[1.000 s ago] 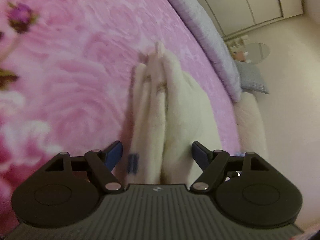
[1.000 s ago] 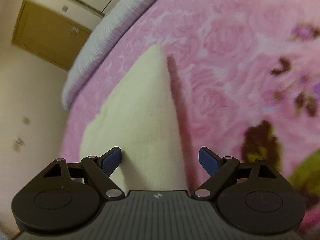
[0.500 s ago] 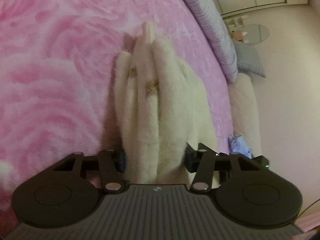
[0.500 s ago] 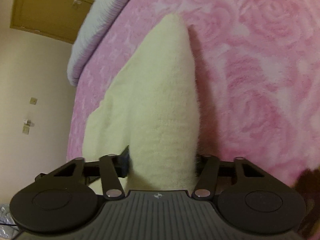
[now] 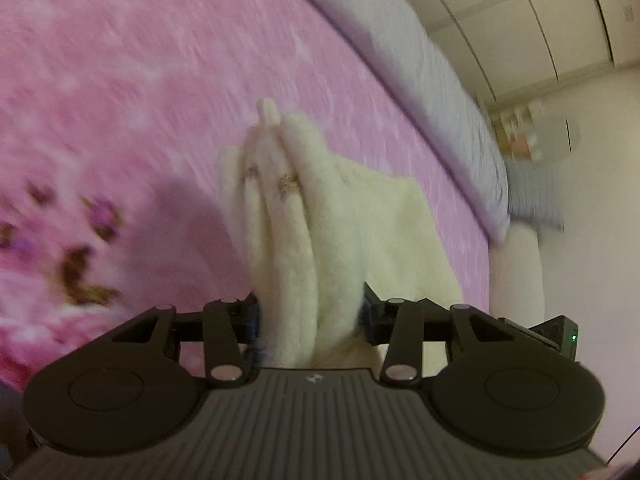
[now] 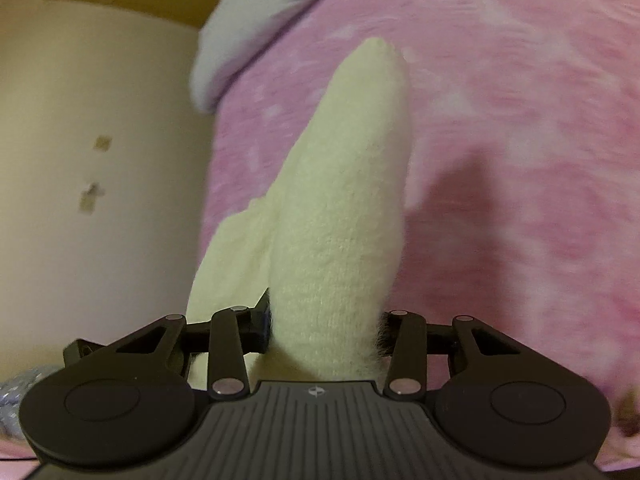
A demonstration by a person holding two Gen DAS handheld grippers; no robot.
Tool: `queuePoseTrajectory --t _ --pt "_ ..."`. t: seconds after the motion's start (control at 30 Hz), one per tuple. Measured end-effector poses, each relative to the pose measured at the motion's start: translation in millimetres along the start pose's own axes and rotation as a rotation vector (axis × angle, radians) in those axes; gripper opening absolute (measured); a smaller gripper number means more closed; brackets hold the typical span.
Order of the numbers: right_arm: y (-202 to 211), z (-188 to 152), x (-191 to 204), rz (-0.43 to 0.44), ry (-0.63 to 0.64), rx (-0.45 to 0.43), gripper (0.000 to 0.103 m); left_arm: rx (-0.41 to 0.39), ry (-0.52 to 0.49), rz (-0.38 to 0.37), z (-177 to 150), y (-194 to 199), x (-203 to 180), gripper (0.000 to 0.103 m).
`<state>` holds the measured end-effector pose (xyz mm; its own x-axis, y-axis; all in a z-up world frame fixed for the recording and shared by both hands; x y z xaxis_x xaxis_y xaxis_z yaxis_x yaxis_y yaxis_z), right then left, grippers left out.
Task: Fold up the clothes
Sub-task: 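Lift and carry the folded sweater toward the bed corner with both grippers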
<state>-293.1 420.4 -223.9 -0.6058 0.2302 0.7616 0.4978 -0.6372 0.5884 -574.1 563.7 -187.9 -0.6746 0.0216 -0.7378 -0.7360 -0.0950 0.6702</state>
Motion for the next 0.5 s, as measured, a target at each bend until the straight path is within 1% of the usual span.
queuePoseTrajectory --t 0.1,0.23,0.4,0.5 --pt "-36.9 17.4 48.5 0.041 0.051 0.023 0.042 -0.075 0.024 0.007 35.0 40.3 15.0 0.039" --pt "-104.0 33.0 109.9 0.085 0.079 0.04 0.042 -0.136 0.036 0.021 98.2 92.0 53.8 0.039" --pt "-199.1 57.2 183.6 0.115 0.072 0.017 0.042 -0.138 -0.003 0.042 205.6 144.0 118.6 0.039" --pt "-270.3 70.9 221.5 0.124 0.052 0.002 0.042 -0.125 -0.028 0.06 276.2 165.5 162.8 0.039"
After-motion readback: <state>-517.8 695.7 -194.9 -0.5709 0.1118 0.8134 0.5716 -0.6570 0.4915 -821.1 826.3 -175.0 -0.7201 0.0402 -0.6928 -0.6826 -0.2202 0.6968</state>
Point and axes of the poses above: each gripper's, at about its wrist camera, not at the fingertips, and y roughly against the way its jaws point, x to its left, z to its top, the point moved 5 cm from there along -y, roughly the way its jaws point, and after that the axes turned 12 degrees about y, right-handed, at the moved point
